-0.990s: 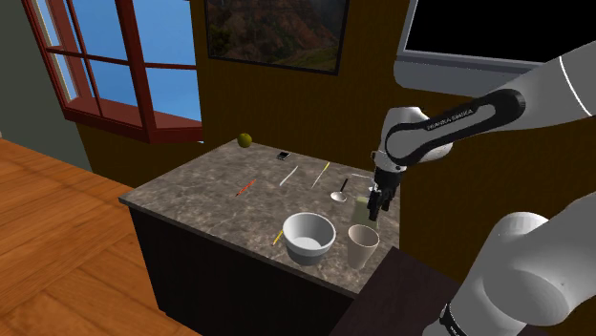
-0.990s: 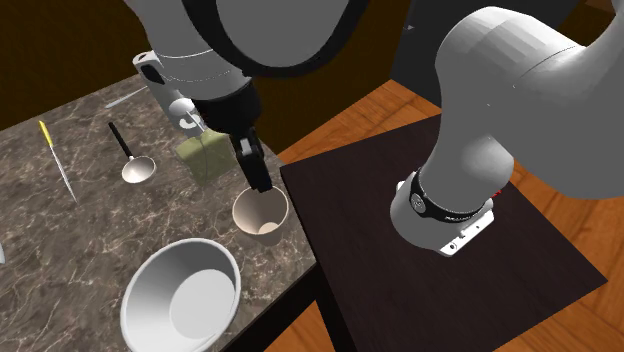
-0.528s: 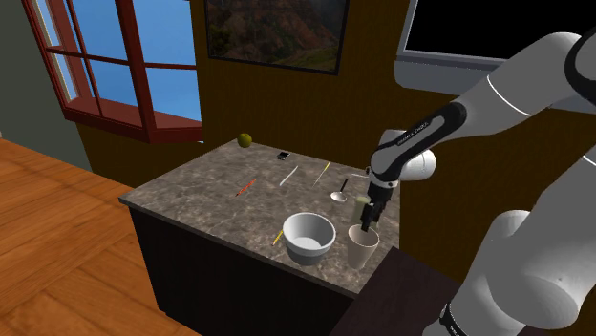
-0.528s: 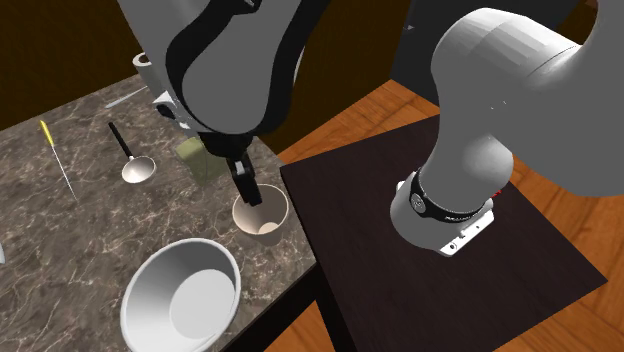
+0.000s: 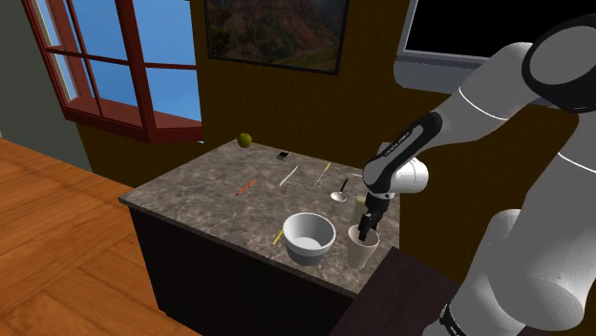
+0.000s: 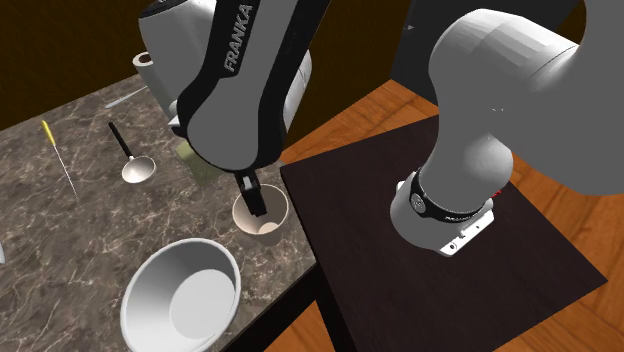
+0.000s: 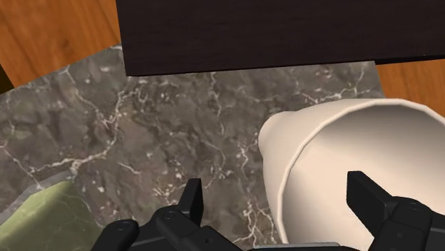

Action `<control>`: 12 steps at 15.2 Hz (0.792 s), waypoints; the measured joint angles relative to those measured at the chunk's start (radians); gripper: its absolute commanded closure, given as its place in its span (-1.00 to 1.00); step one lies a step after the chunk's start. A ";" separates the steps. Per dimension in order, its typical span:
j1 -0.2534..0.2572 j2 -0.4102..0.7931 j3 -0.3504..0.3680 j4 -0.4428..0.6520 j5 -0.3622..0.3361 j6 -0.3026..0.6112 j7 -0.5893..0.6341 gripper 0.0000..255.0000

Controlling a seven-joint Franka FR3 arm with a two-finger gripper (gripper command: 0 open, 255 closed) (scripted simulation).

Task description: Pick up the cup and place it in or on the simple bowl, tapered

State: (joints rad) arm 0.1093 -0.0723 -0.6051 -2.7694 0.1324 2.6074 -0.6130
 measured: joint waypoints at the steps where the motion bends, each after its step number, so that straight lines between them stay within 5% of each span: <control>1: 0.001 0.004 0.000 0.000 0.005 0.003 -0.003 -1.00; 5: 0.003 0.007 0.000 0.000 0.009 0.006 -0.007 -1.00; 6: 0.003 0.007 0.000 0.000 0.009 0.006 -0.007 1.00; 12: 0.003 0.007 0.000 0.001 0.010 0.005 -0.007 1.00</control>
State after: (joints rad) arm 0.1121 -0.0657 -0.6050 -2.7686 0.1420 2.6127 -0.6195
